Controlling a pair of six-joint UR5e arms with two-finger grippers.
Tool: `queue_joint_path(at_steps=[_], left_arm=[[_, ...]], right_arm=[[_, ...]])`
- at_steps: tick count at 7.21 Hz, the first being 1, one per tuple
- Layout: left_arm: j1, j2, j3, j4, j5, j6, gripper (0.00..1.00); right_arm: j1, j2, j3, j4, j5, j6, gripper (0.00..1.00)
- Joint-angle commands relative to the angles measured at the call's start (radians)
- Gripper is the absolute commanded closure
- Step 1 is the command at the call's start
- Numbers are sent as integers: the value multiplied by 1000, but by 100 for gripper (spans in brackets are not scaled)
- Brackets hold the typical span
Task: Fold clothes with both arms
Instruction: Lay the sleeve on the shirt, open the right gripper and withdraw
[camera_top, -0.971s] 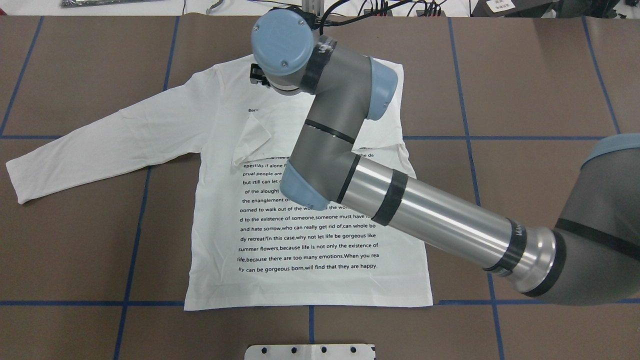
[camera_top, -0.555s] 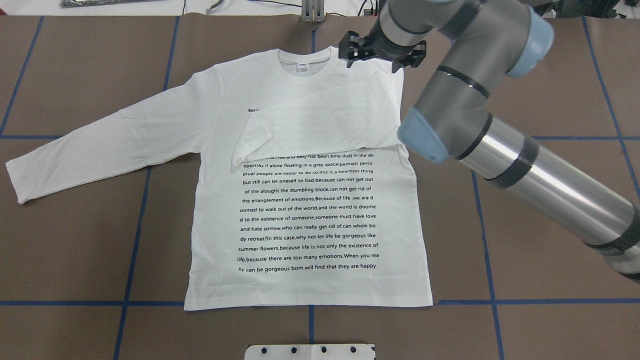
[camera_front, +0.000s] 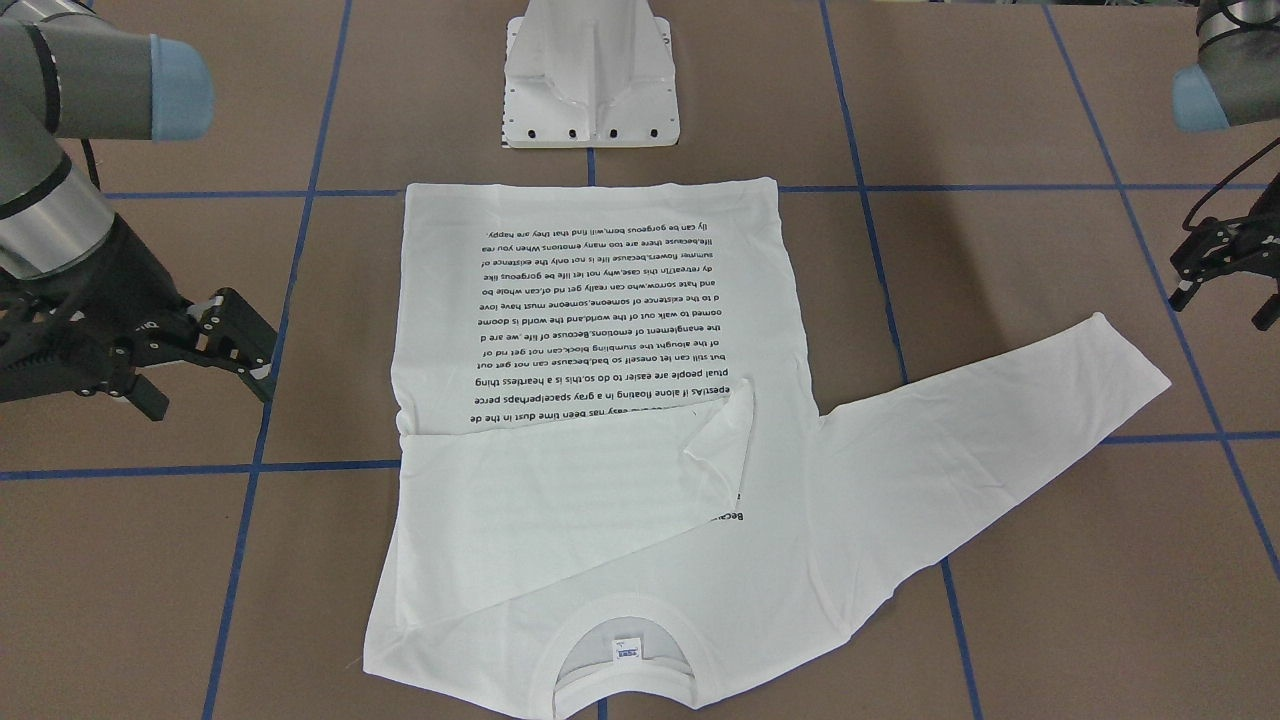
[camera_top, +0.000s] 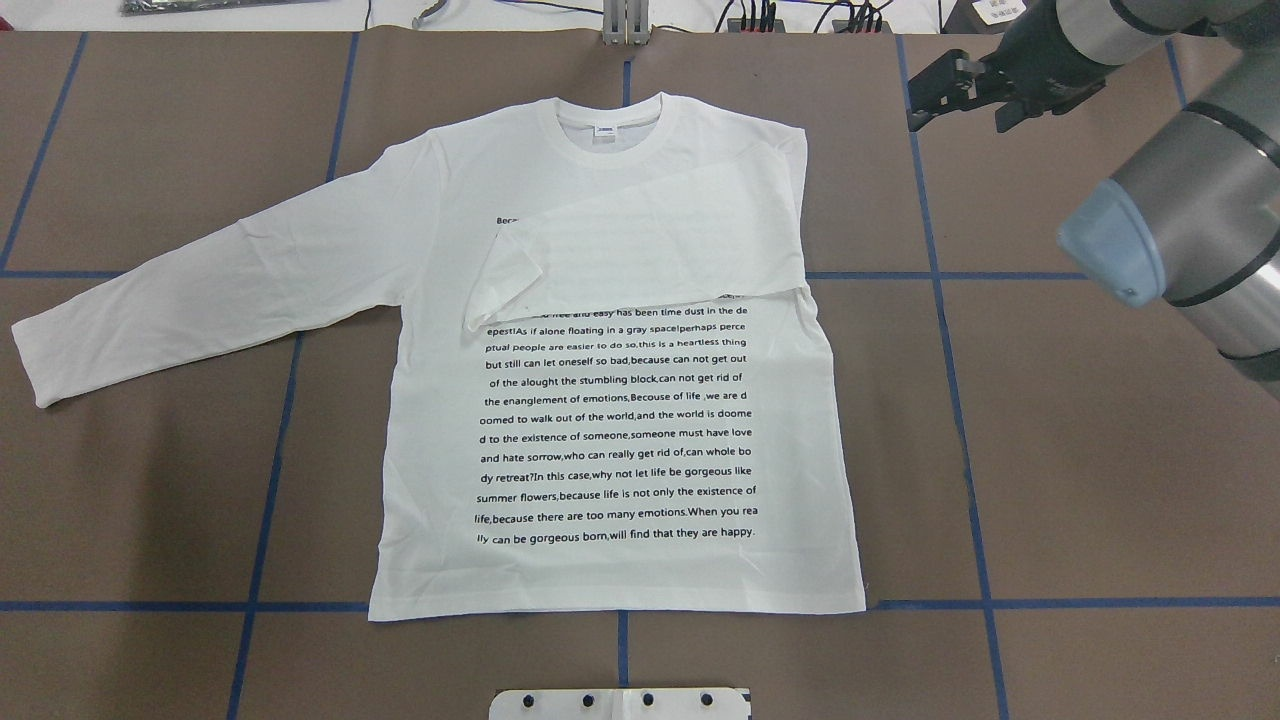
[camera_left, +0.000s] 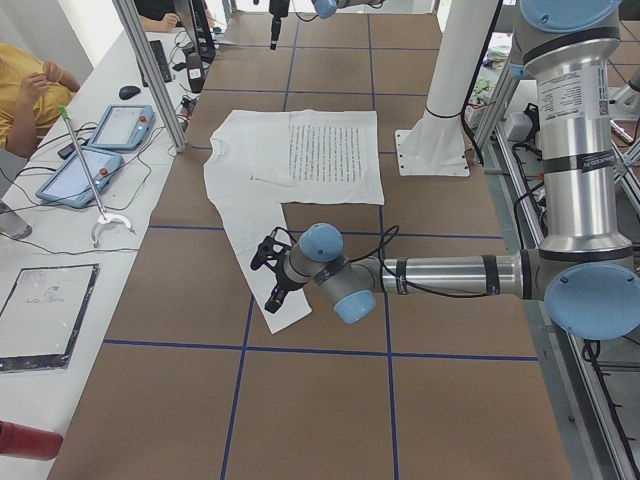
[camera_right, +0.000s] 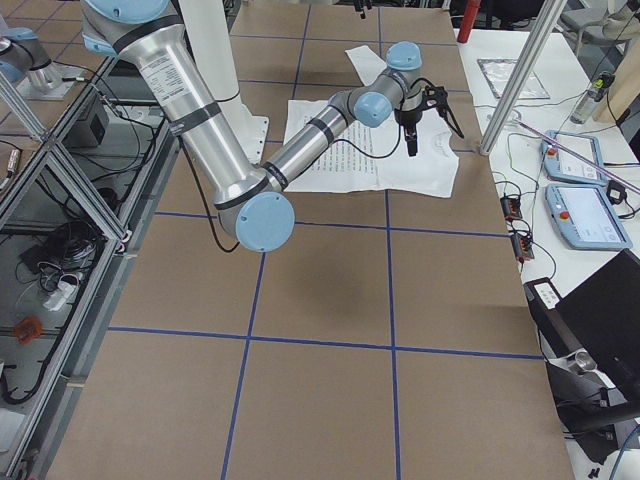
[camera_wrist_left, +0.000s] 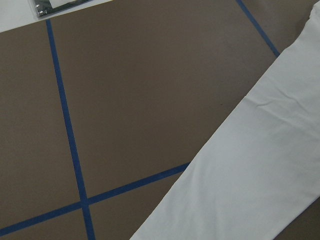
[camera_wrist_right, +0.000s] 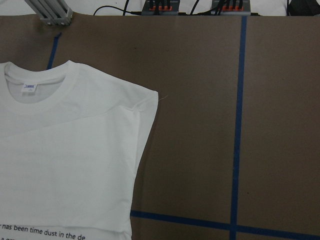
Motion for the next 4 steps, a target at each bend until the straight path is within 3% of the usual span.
queue_joint_path(at_steps=[1,4], left_arm=[[95,1,68,-77,63,-26,0],[218,5,79,-79,104,-26,0]], right_arm=[[20,-46,31,0,4,-36,0],[20,-54,33,3,3,-36,0]])
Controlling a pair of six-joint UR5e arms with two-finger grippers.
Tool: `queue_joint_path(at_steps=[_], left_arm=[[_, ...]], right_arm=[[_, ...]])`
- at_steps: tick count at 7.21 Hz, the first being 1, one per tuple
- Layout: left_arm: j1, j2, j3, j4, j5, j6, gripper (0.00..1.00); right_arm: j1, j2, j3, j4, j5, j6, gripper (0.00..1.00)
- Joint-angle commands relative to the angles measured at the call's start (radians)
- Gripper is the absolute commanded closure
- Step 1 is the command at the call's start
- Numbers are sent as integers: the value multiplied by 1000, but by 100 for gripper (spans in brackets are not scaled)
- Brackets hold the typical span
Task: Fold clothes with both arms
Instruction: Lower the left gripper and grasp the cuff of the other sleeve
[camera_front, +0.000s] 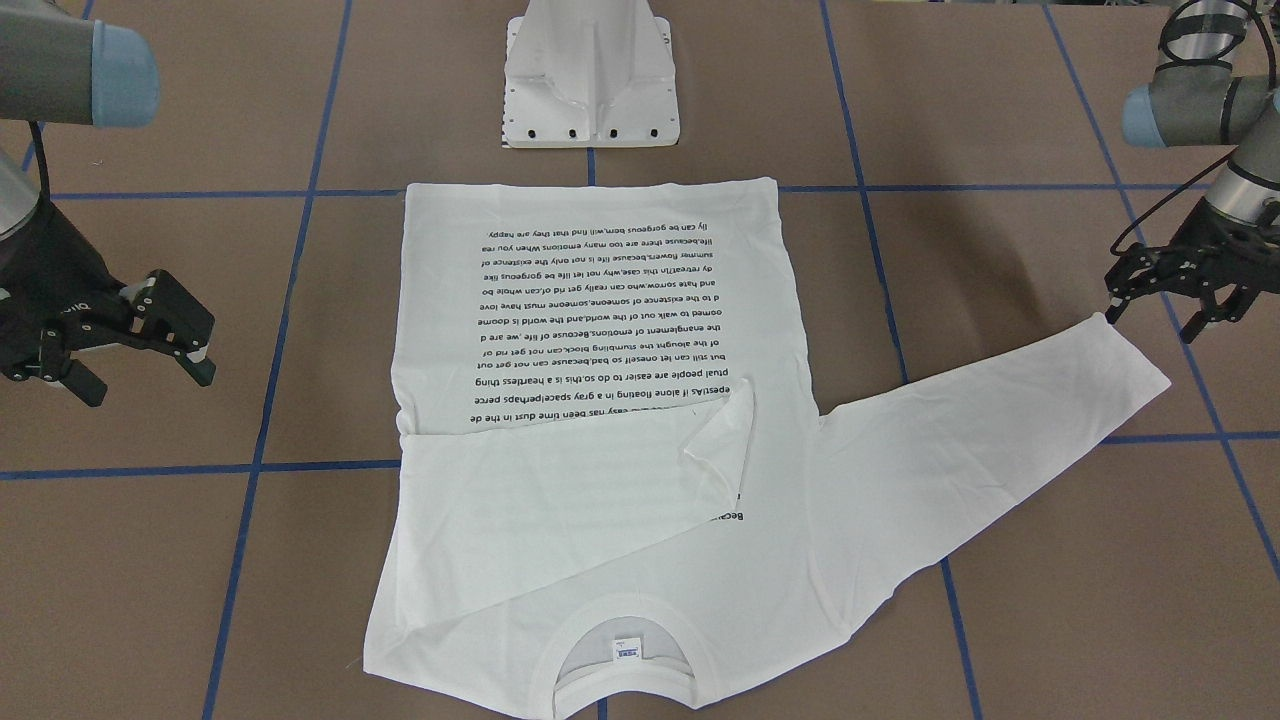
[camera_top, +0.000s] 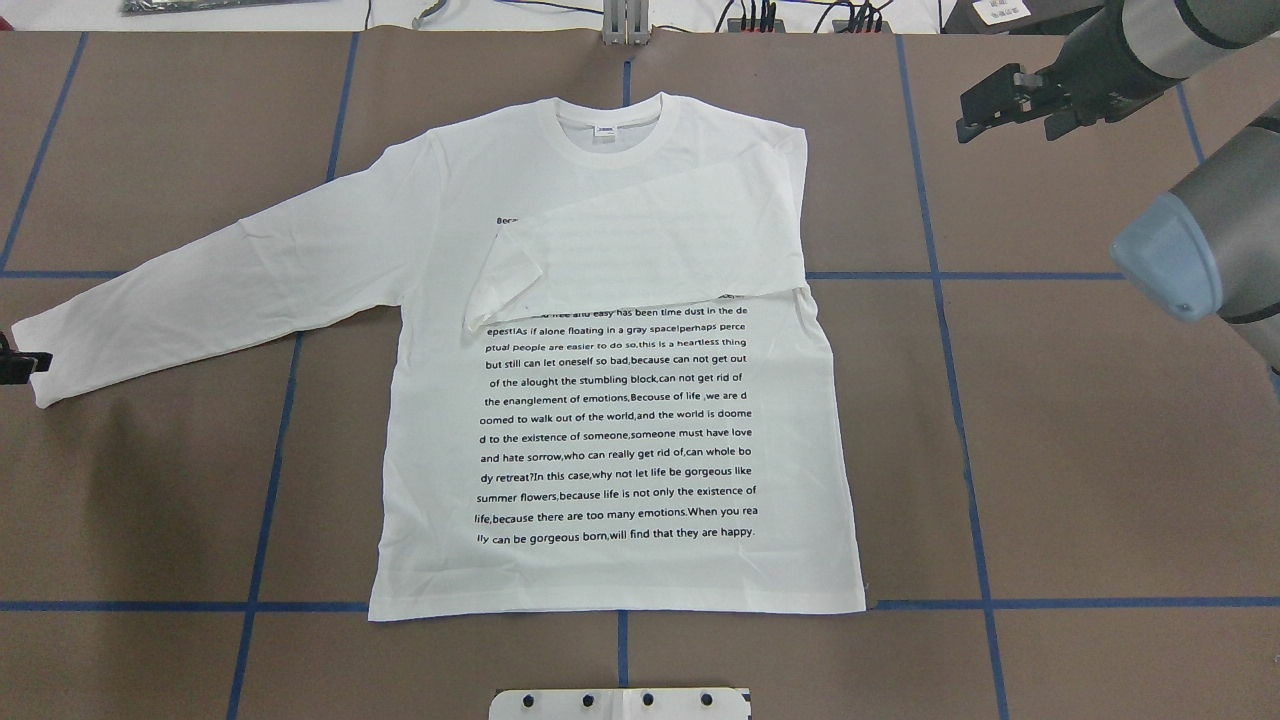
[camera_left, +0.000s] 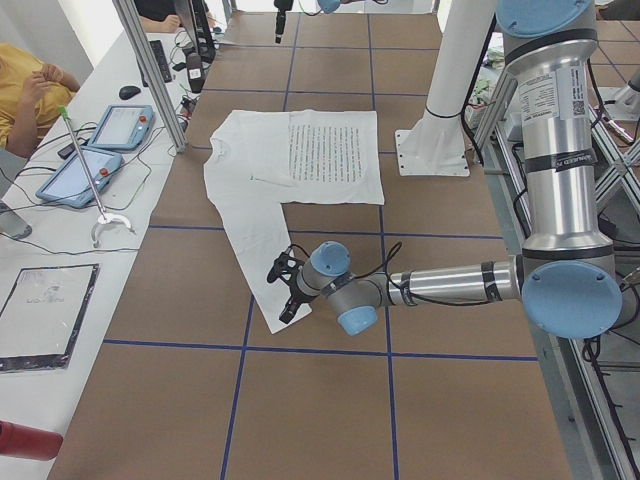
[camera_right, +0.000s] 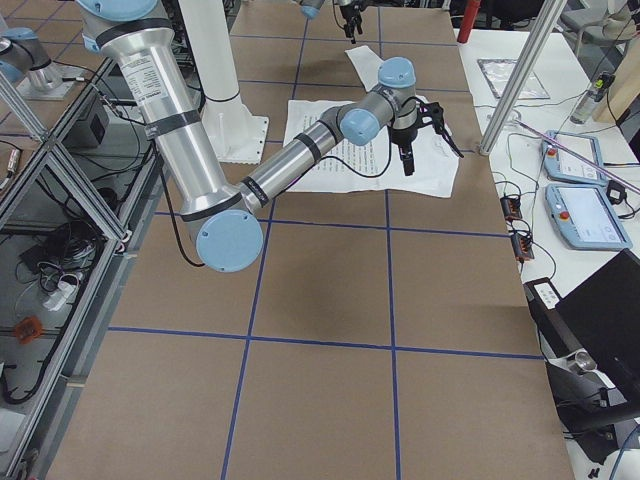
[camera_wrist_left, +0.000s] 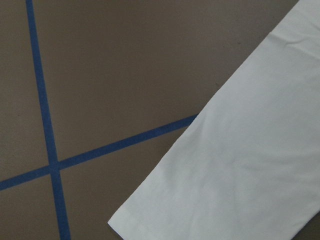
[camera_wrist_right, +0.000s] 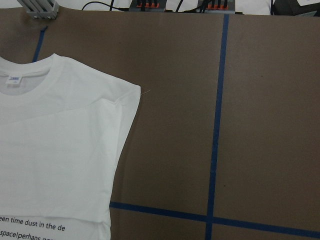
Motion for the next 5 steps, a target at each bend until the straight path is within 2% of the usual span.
queue_joint_path(at_steps=[1,3,5], left_arm=[[66,11,2,-1,20,2,2],[92,19,4,-7,22,4,19],[104,28,4,-7,30,5,27]], right_arm=[[0,-8,3,2,-3,0,0],[0,-8,2,2,-6,0,0],[0,-8,3,2,-7,0,0]])
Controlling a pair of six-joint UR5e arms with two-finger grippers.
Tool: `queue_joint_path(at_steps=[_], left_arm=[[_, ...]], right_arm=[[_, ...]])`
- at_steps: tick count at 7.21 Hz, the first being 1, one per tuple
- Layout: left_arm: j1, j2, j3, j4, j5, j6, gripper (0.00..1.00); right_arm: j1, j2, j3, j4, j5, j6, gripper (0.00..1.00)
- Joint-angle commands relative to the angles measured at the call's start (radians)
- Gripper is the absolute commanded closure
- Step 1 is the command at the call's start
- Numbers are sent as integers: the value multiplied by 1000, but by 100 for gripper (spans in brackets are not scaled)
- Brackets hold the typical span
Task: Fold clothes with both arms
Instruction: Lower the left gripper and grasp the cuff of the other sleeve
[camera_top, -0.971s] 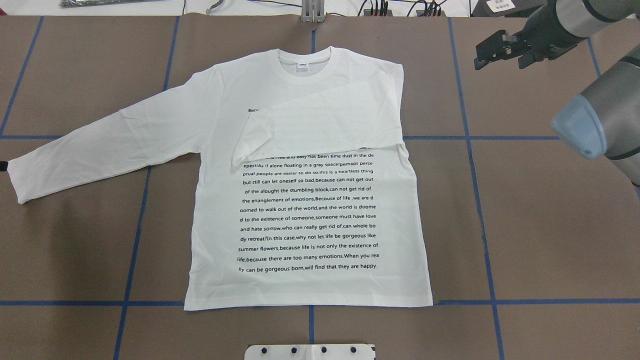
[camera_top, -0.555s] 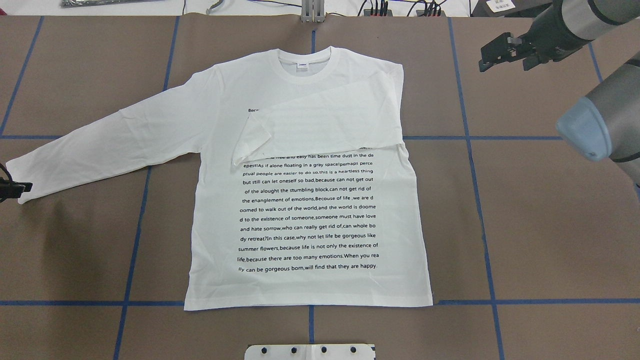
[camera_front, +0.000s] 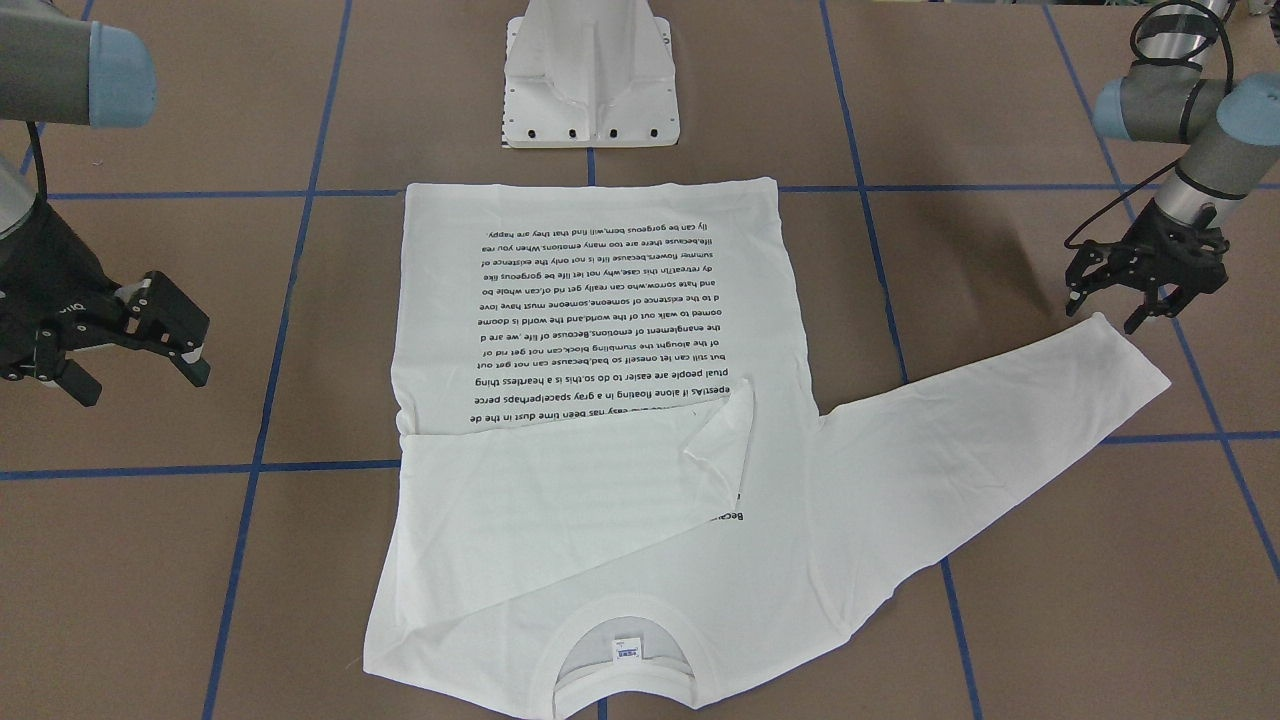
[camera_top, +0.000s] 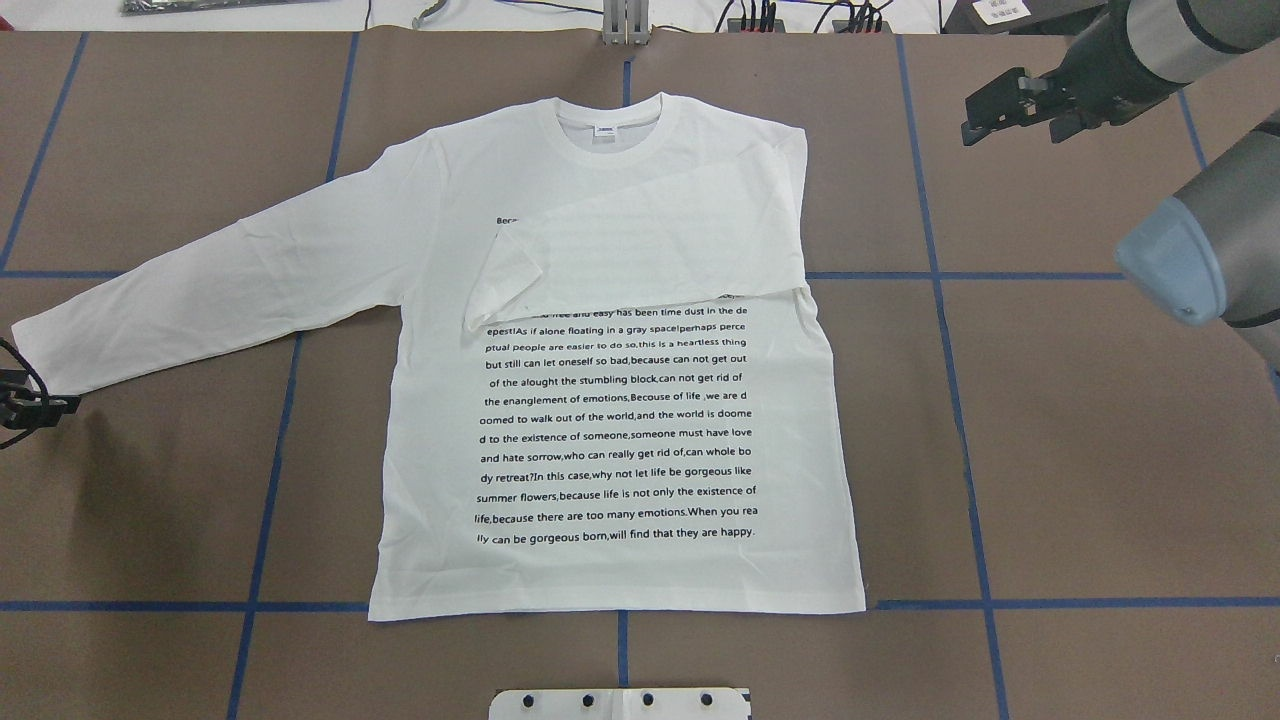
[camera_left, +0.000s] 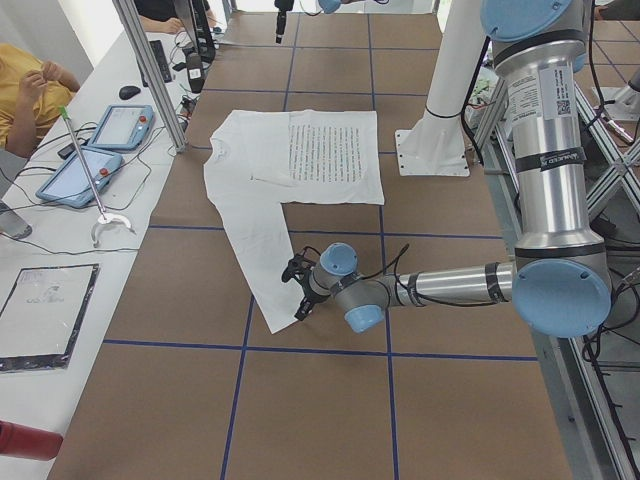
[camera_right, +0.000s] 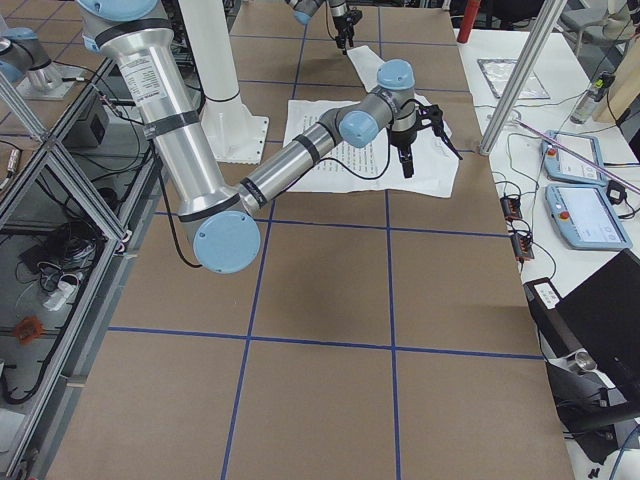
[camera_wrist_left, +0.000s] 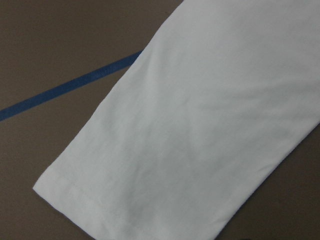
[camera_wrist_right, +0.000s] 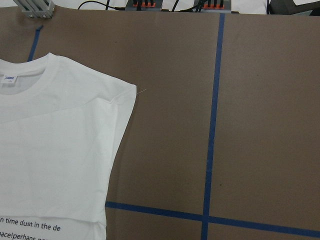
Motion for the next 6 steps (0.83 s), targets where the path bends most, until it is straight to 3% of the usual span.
queue_joint_path(at_steps=[1,3,4,5,6], left_arm=[[6,8,0,-1,3,1,35],[6,11,0,-2,4,1,66],[6,14,0,-2,3,1,90],[5,16,-1,-4,3,1,100],[2,16,-6,-7,36,2,100]], right_arm=[[0,0,-1,0,-2,0,0],[0,0,1,0,-1,0,0],[-2,0,1,0,-1,0,0],[0,0,1,0,-2,0,0],[0,0,1,2,-1,0,0]])
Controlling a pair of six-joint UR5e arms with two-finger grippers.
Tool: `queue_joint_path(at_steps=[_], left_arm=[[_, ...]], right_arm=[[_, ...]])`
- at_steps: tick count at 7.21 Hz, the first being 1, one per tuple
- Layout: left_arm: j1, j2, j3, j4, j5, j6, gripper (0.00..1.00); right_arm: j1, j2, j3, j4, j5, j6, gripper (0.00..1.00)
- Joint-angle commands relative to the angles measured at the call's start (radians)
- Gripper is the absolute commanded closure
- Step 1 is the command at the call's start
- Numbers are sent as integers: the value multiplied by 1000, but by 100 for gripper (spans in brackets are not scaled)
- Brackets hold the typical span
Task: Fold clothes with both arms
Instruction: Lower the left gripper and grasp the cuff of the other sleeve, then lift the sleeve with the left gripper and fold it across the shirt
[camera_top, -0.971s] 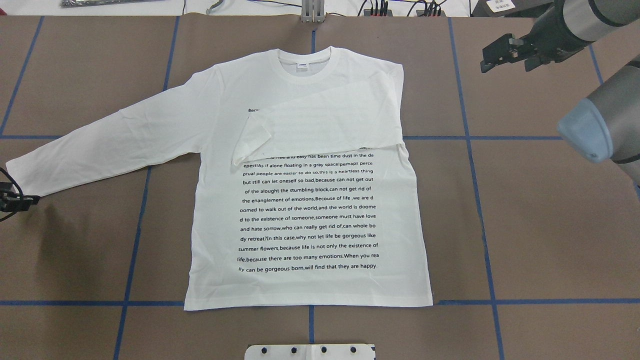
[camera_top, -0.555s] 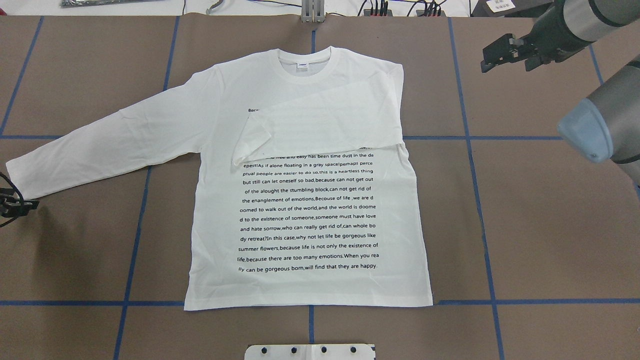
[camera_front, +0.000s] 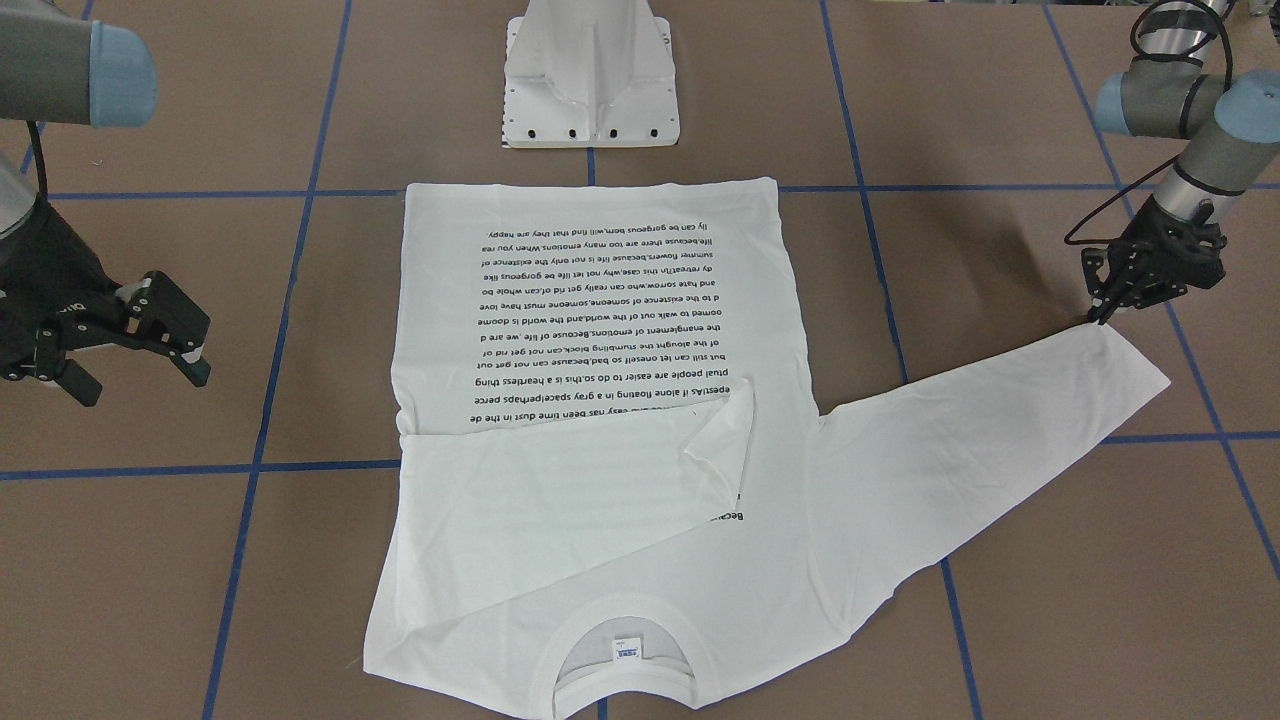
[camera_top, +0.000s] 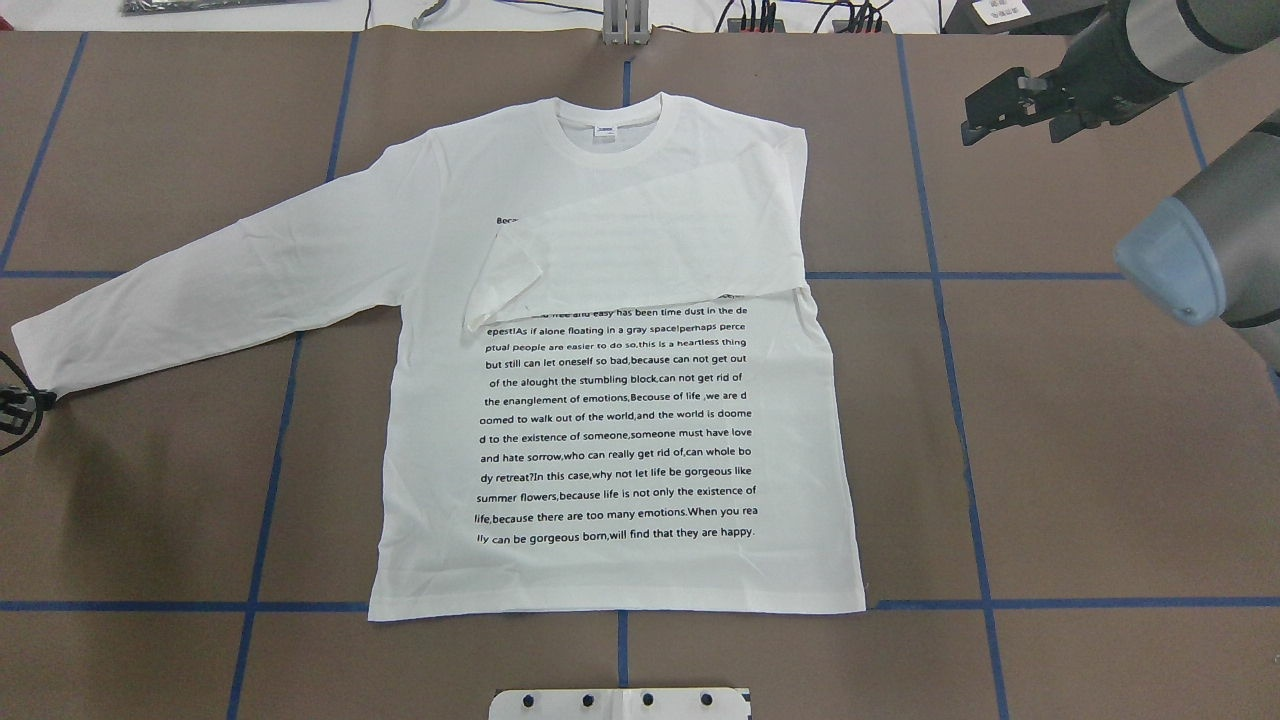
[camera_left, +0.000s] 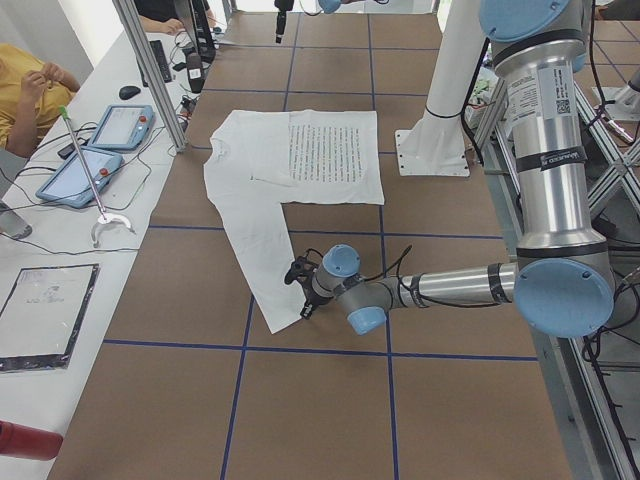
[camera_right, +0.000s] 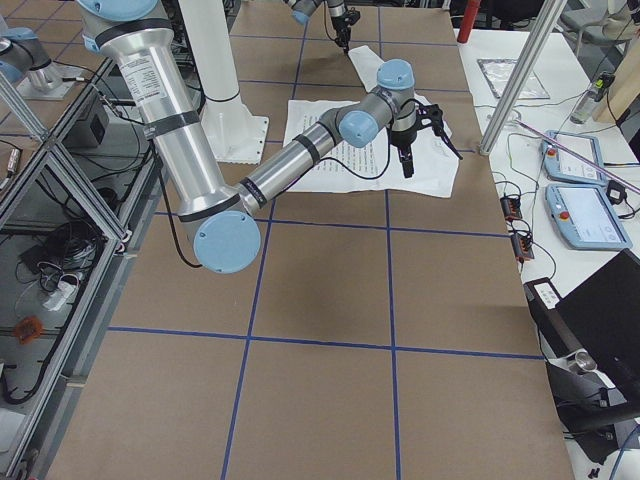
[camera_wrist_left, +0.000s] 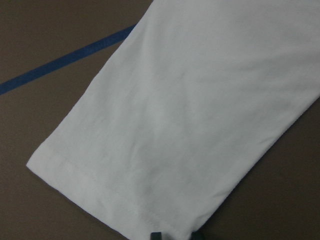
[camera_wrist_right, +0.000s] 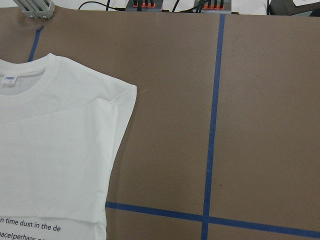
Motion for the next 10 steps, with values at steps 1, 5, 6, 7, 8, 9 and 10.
queue_joint_path(at_steps=[1,5,6,7,8,9,10], left_arm=[[-4,-5,-25,-13,65,3,100],[-185,-204,-194,137,-129,-14,100],[-191,-293,-243,281,-154,-57,100],[-187,-435,-260,416,-156,-195,100],[-160,-588,-259,554,-156,-308,100],[-70,-713,-237,628,-140,-420,100],[-17,-846,-152,635,-102,-566,100]], right_arm=[[0,0,5,0,1,0,0],[-1,0,5,1,-4,2,0],[-1,-2,5,1,-4,3,0],[-1,-2,6,1,-4,6,0],[-1,-2,5,1,-5,6,0],[-1,-2,5,0,-5,6,0],[-1,0,2,1,-5,6,0]])
